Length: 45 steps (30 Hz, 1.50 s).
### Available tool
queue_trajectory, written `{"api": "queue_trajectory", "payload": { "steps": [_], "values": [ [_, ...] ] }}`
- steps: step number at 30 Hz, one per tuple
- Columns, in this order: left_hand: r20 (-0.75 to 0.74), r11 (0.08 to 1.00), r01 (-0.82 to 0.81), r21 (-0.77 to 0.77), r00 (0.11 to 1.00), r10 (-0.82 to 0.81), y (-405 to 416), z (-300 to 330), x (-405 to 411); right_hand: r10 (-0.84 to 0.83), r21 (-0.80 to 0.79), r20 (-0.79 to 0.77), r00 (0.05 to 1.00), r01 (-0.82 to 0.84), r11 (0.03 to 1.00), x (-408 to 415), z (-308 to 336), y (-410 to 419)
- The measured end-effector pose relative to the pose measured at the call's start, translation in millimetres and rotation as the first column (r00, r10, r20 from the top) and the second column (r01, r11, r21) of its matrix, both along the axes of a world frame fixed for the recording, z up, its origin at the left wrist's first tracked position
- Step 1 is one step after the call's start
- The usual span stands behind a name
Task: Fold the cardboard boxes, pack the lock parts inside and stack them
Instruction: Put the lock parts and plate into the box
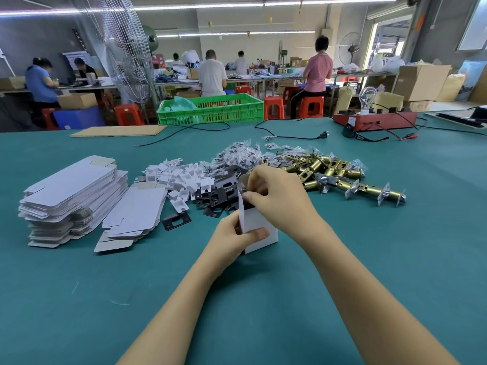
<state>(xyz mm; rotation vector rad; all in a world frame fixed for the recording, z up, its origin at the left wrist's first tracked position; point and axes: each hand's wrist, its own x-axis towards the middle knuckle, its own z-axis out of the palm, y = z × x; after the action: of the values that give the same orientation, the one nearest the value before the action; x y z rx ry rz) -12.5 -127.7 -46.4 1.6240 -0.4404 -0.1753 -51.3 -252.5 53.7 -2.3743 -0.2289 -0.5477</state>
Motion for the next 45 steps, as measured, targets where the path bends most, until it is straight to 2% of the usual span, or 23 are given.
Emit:
{"api": "queue_trajectory", "payload": {
  "steps": [4,8,16,20,24,27,30,32,36,41,43,45],
  "values": [
    [0.011,1.0,-0.004,-0.011,1.0,0.004,0,0,2,-0.068,0.177,0.062,0.996,0.056,0.983,-1,-4,7],
    [0.018,1.0,-0.003,-0.005,1.0,0.003,1,-1,3,-0.022,0.022,0.062,0.998,0.021,1.0,0,-4,7],
    [0.067,0.999,-0.02,0.035,0.998,0.018,1,-1,0,-0.014,-0.1,0.16,0.987,0.031,0.994,2,-5,7],
    [0.066,0.999,-0.024,0.04,0.998,0.022,0,-1,0,-0.016,-0.182,0.101,0.995,0.034,0.983,2,-2,5],
    [0.051,0.999,-0.027,0.037,0.998,0.025,0,-2,1,-0.023,-0.294,-0.028,0.999,0.014,0.956,3,1,-3],
    [0.037,0.999,-0.017,0.028,0.999,0.016,-1,-1,1,-0.015,-0.26,-0.01,1.0,0.012,0.966,4,3,-7],
    [0.016,1.0,0.002,0.008,1.0,-0.002,0,-1,1,0.031,-0.126,0.056,0.998,-0.024,0.992,0,5,-3],
    [0.018,1.0,0.001,0.009,1.0,-0.002,0,-1,2,0.058,-0.095,0.066,0.996,-0.052,0.994,-2,5,-2],
    [0.019,1.0,-0.001,0.013,1.0,0.001,0,-3,2,0.011,-0.177,0.001,1.0,-0.01,0.984,-1,4,-2],
    [0.024,1.0,0.005,0.019,1.0,-0.006,1,-3,2,0.022,-0.298,0.004,1.0,-0.02,0.954,3,2,-6],
    [0.022,1.0,0.006,0.004,1.0,-0.006,1,-2,2,0.039,-0.222,0.079,0.996,-0.021,0.975,3,2,-11],
    [0.01,1.0,0.011,-0.021,1.0,-0.011,1,-1,1,0.006,-0.035,0.187,0.982,0.001,0.999,4,0,-14]
  ]
}}
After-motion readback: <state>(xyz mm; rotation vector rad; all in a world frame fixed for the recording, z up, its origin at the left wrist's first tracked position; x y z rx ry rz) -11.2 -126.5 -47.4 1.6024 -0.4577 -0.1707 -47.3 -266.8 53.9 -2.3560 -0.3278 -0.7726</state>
